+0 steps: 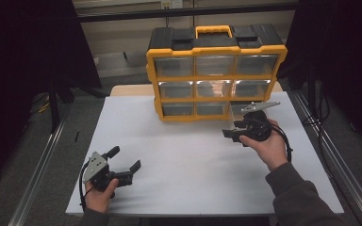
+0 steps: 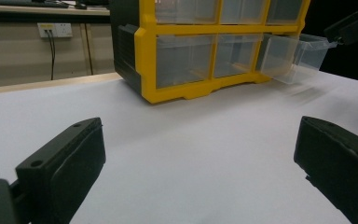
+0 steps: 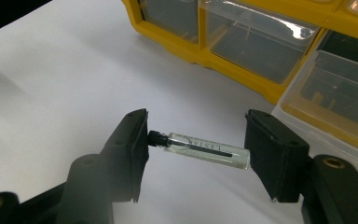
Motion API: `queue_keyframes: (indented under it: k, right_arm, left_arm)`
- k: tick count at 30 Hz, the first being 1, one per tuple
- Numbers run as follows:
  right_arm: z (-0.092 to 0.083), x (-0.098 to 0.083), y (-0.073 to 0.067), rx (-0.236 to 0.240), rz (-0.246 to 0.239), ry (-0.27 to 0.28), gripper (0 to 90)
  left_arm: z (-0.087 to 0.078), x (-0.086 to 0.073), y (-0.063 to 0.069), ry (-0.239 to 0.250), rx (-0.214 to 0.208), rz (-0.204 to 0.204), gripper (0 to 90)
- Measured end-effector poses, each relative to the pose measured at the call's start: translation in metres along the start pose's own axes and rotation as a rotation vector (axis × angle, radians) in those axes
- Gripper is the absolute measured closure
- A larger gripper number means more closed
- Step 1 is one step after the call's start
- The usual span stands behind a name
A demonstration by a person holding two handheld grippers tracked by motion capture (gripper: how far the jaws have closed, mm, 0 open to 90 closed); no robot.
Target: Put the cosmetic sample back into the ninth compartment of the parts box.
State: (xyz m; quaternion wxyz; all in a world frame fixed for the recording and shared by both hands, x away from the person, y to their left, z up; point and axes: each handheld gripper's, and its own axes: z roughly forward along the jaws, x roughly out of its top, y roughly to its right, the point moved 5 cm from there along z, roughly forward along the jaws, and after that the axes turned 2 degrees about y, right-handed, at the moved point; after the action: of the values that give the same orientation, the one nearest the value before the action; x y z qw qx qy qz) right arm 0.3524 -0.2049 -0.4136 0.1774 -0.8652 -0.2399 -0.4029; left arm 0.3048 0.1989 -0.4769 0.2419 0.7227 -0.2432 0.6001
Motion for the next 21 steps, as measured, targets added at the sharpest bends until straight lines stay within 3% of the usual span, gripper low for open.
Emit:
queue_keyframes:
  k: [21]
  right_arm:
    - [-0.003,0.01,0.018,-0.032,0.012,0.01,40.0]
  left_arm:
    - [0.0,0.0,0.0,0.003,0.005,-0.002,2.2]
